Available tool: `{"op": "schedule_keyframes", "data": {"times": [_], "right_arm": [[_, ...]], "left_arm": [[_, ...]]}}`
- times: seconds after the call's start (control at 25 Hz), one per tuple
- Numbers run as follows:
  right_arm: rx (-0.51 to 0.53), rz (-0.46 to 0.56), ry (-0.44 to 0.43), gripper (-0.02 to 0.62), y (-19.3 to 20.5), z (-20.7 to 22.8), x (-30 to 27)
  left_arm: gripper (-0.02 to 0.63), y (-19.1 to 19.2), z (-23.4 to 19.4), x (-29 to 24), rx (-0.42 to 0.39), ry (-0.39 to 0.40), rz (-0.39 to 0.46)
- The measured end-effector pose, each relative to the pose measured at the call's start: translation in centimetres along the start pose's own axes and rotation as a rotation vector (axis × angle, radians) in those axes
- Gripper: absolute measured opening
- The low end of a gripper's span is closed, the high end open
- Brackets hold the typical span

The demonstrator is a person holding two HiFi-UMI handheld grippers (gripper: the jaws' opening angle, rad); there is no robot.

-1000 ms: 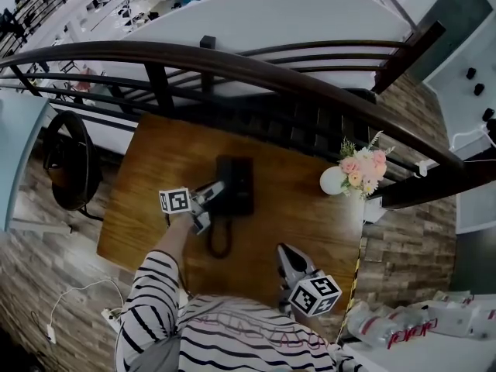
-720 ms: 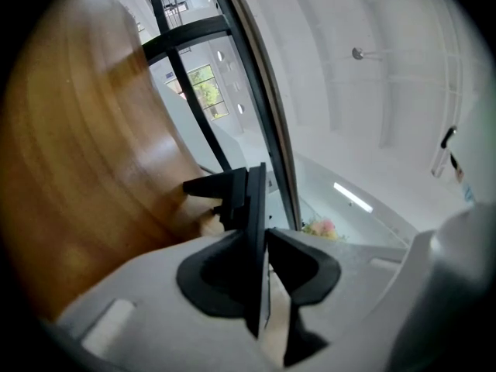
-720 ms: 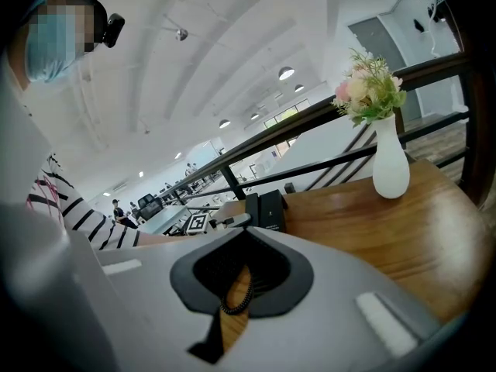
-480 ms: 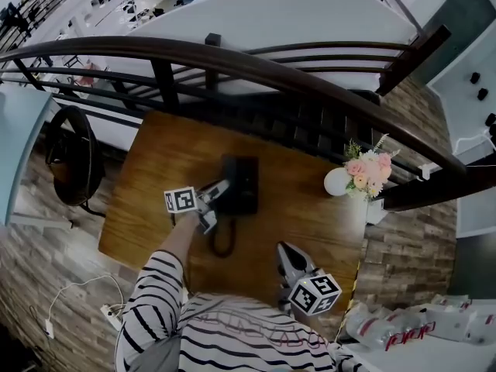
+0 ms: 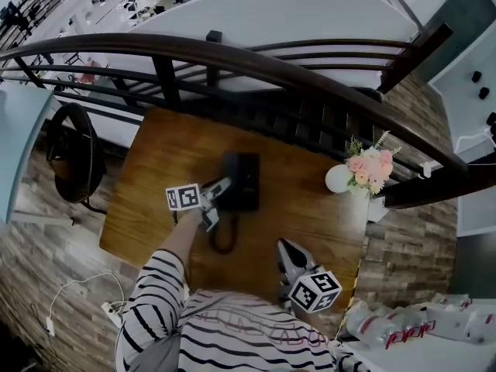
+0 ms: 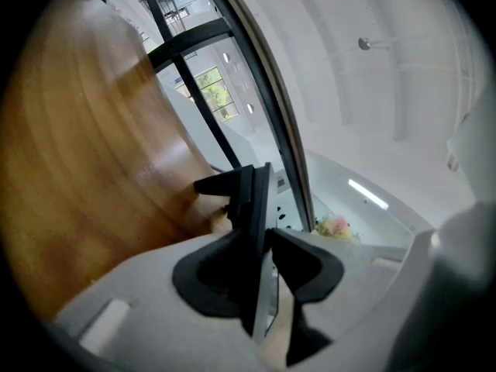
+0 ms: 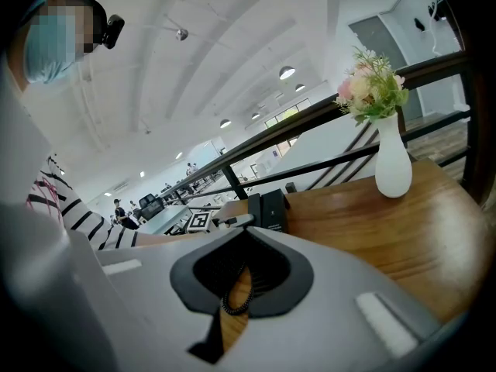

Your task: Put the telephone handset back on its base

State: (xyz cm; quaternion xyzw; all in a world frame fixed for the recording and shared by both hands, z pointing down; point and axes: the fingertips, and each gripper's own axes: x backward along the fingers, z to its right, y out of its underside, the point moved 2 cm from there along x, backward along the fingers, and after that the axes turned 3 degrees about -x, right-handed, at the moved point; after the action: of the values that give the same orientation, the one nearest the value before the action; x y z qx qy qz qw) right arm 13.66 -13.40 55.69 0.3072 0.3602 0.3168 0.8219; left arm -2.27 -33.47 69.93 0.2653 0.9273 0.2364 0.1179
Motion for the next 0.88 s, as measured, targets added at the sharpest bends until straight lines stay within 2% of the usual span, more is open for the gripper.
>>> {"op": "schedule_keyframes", "data": {"times": [0.36,0.64,0.88], "right_arm": [[0.002,-0.001,-0.005,0.0,0.38,-0.24,0.46],[0.007,0.001,-0.01,0.0,0.54,-0.52,0.7],[0.012,0.005,-0.018,0.0,0.52,-0.84,0.98]], "left_arm": [[0.126,0.55,-0.64,0.3,0.022,-0.087,-0.025],[0.14,0.52,-0.5,0.58,-0.02,-0.119,-0.037],[0.214,1.01,0.01,0.85,-0.06,-0.137,-0.069]]}}
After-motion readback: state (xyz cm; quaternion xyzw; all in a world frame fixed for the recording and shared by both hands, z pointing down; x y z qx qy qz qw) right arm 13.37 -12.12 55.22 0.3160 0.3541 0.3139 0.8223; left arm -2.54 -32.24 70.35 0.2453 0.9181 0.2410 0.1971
